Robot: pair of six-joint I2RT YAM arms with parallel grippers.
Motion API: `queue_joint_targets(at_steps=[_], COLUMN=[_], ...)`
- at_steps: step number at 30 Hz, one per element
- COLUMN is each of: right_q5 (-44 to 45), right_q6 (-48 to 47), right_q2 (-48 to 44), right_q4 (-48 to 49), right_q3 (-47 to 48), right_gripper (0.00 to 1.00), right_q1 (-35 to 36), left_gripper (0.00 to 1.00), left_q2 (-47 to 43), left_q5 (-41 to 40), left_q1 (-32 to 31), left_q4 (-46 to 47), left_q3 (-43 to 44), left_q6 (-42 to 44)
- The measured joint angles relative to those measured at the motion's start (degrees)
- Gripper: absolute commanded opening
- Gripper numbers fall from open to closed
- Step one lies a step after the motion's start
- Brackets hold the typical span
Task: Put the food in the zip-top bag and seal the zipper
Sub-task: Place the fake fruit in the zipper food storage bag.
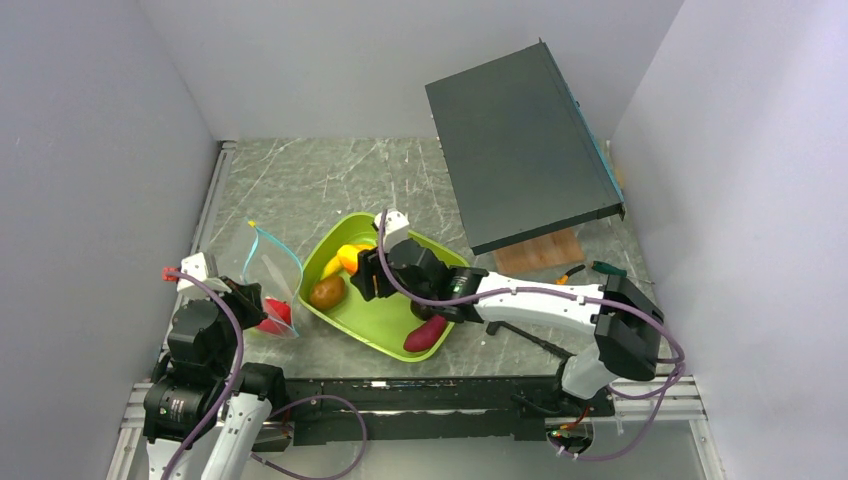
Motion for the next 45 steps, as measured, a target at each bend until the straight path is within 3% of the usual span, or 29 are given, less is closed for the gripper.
queue_joint_targets(at_steps=[11,21,26,31,40,45], right_q5=[-2.01,-4.11,-4.13,-4.15,-2.78,-1.42], right_q6=[0.81,-1.11,-0.20,2.19,7.93,9.01], right_q2=[-1.55,1.90,5.95,11.41,13.40,15.32], right_q4=[9.29,14.29,13.40,10.34,8.04,5.95], right_q3=[0.63,11.89,15.56,21.59,22.40,23.43], right_gripper=[0.05,0.23,0.37,0.42,0.71,0.80], right_q1=[5.68,8.50,8.72,8.79,9.29,9.33], left_gripper=[0.00,0.00,0.00,0.00,0.00,0.00], left_q2=[0.00,0.00,0.00,0.00,0.00,0.00], left_q5=[0.35,0.35,0.35,0.35,0.35,0.35], left_q1=[0.00,0.00,0.00,0.00,0.00,0.00], left_q4=[0.00,0.02,0.00,0.02,0.00,0.00], left_q3=[0.00,0.00,0.00,0.00,0.00,0.00], left_q6=[0.00,0.00,0.00,0.00,0.00,-0.02])
